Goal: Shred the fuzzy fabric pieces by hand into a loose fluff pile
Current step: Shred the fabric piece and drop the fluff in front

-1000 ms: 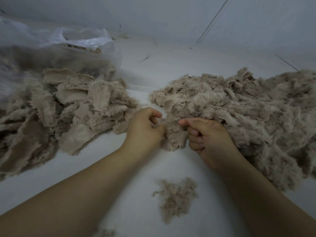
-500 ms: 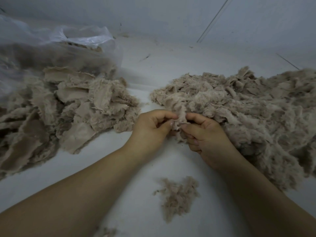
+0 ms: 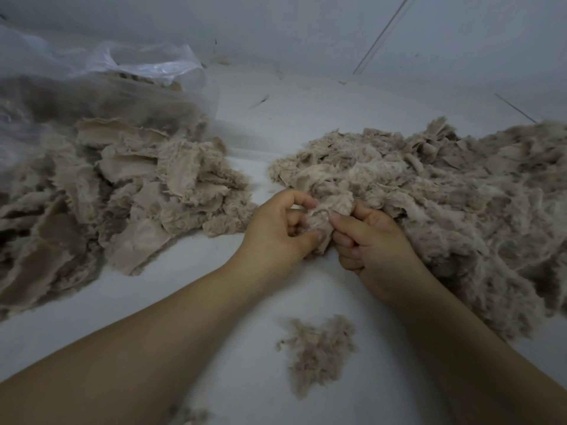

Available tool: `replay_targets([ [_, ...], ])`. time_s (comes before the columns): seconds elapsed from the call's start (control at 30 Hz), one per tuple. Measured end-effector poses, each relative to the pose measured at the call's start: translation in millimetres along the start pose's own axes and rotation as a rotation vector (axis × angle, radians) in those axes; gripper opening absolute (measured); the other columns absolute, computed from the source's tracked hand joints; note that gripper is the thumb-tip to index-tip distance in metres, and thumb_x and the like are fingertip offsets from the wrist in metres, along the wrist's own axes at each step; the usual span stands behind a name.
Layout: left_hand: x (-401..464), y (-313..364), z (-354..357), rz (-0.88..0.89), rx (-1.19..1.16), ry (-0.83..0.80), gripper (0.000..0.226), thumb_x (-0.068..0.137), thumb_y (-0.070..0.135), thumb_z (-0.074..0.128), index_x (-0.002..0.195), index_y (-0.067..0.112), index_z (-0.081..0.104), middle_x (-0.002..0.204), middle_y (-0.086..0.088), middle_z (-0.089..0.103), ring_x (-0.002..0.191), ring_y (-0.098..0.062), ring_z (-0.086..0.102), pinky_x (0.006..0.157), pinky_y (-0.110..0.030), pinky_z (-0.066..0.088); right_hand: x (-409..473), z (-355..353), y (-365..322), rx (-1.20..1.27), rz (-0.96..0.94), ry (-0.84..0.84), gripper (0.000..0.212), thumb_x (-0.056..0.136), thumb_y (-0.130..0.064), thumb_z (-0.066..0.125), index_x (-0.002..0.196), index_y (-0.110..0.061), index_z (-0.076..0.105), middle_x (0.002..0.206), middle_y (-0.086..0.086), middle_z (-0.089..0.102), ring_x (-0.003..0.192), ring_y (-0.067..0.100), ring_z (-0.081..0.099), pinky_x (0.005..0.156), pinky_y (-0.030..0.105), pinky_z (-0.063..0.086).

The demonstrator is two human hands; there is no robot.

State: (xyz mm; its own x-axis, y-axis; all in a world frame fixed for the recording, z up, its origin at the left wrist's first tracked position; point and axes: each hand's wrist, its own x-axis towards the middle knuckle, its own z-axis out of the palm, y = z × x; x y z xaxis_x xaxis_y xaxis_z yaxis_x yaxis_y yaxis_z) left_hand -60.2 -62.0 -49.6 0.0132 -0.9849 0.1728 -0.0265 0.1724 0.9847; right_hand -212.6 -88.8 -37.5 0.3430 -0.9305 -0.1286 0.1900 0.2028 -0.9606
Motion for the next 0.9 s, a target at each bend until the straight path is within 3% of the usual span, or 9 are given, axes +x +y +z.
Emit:
replay_targets([
  [0.1, 1, 3, -2, -0.013, 0.004, 0.106, 0.031, 0.087, -0.011, 0.059, 0.089, 0.019, 0.060, 0.072, -0.005, 0.059, 0.059, -0.017, 0.057, 0.052, -0.029, 0.054, 0, 0, -1, 0.054, 0.010, 0.032, 0.025, 0.101, -0.007, 0.047, 0.078, -0.015, 0.049, 0.049, -0.003, 0.040, 0.033, 0.003, 0.025, 0.033, 0.012, 0.020],
  [0.23, 0, 8, -7, -0.002, -0.055, 0.247, 0.029, 0.092, -0.005, 0.054, 0.085, 0.021, 0.064, 0.073, 0.002, 0.059, 0.060, -0.015, 0.057, 0.048, -0.027, 0.050, 1, 1, -1, 0.084, 0.025, 0.067, 0.032, 0.102, -0.010, 0.046, 0.070, -0.016, 0.041, 0.048, -0.004, 0.042, 0.034, 0.003, 0.025, 0.032, 0.013, 0.020],
  [0.37, -5, 12, -4, 0.027, -0.104, 0.169, 0.021, 0.092, 0.008, 0.065, 0.076, 0.021, 0.066, 0.057, -0.002, 0.058, 0.042, -0.013, 0.052, 0.038, -0.022, 0.040, 2, 1, 0, 0.028, 0.009, 0.067, 0.028, 0.102, -0.011, 0.046, 0.075, -0.013, 0.046, 0.051, -0.001, 0.040, 0.034, 0.004, 0.025, 0.032, 0.014, 0.021],
  [0.47, -6, 13, -2, -0.016, -0.189, 0.099, 0.026, 0.092, 0.011, 0.064, 0.071, 0.026, 0.069, 0.066, -0.011, 0.067, 0.050, -0.019, 0.061, 0.039, -0.024, 0.044, 1, 2, 0, 0.032, 0.009, 0.075, 0.015, 0.100, -0.007, 0.050, 0.089, -0.017, 0.056, 0.048, -0.001, 0.040, 0.032, 0.004, 0.026, 0.033, 0.012, 0.021],
  [0.53, -5, 12, 0, -0.080, -0.228, 0.082, 0.023, 0.093, 0.008, 0.061, 0.078, 0.023, 0.069, 0.068, -0.007, 0.070, 0.053, -0.019, 0.064, 0.040, -0.028, 0.049, 1, 2, -1, 0.057, 0.018, 0.107, 0.015, 0.099, -0.007, 0.051, 0.106, -0.019, 0.055, 0.048, -0.002, 0.042, 0.031, 0.004, 0.029, 0.032, 0.012, 0.024],
  [0.63, -5, 11, 2, -0.146, -0.255, 0.053, 0.013, 0.094, 0.004, 0.058, 0.091, 0.014, 0.066, 0.072, -0.006, 0.071, 0.058, -0.020, 0.067, 0.044, -0.034, 0.055, -1, -1, 1, 0.056, -0.050, 0.096, 0.013, 0.098, -0.013, 0.053, 0.111, -0.014, 0.053, 0.053, -0.001, 0.045, 0.036, 0.005, 0.034, 0.036, 0.014, 0.026],
  [0.73, -7, 10, 2, -0.143, -0.237, -0.026, 0.008, 0.091, 0.002, 0.063, 0.092, 0.009, 0.066, 0.068, -0.007, 0.071, 0.055, -0.018, 0.068, 0.044, -0.030, 0.053, -6, -1, 1, -0.017, -0.075, 0.026, 0.026, 0.089, -0.028, 0.064, 0.104, -0.007, 0.064, 0.060, 0.004, 0.054, 0.045, 0.014, 0.045, 0.044, 0.021, 0.036],
  [0.8, -9, 10, 3, -0.120, -0.180, -0.033, 0.007, 0.089, 0.004, 0.067, 0.084, 0.008, 0.067, 0.061, -0.009, 0.066, 0.046, -0.018, 0.063, 0.042, -0.026, 0.050, -6, 0, 2, -0.068, -0.071, 0.048, 0.011, 0.090, -0.019, 0.065, 0.088, -0.008, 0.068, 0.067, 0.011, 0.063, 0.053, 0.020, 0.056, 0.049, 0.026, 0.046],
  [0.9, -7, 9, 2, -0.080, -0.123, 0.069, 0.015, 0.089, 0.008, 0.068, 0.074, 0.011, 0.068, 0.061, -0.013, 0.065, 0.047, -0.020, 0.061, 0.042, -0.028, 0.051, -3, 0, 3, -0.082, -0.045, 0.089, 0.021, 0.097, -0.009, 0.055, 0.077, -0.011, 0.062, 0.057, 0.006, 0.050, 0.044, 0.015, 0.040, 0.041, 0.019, 0.033],
])
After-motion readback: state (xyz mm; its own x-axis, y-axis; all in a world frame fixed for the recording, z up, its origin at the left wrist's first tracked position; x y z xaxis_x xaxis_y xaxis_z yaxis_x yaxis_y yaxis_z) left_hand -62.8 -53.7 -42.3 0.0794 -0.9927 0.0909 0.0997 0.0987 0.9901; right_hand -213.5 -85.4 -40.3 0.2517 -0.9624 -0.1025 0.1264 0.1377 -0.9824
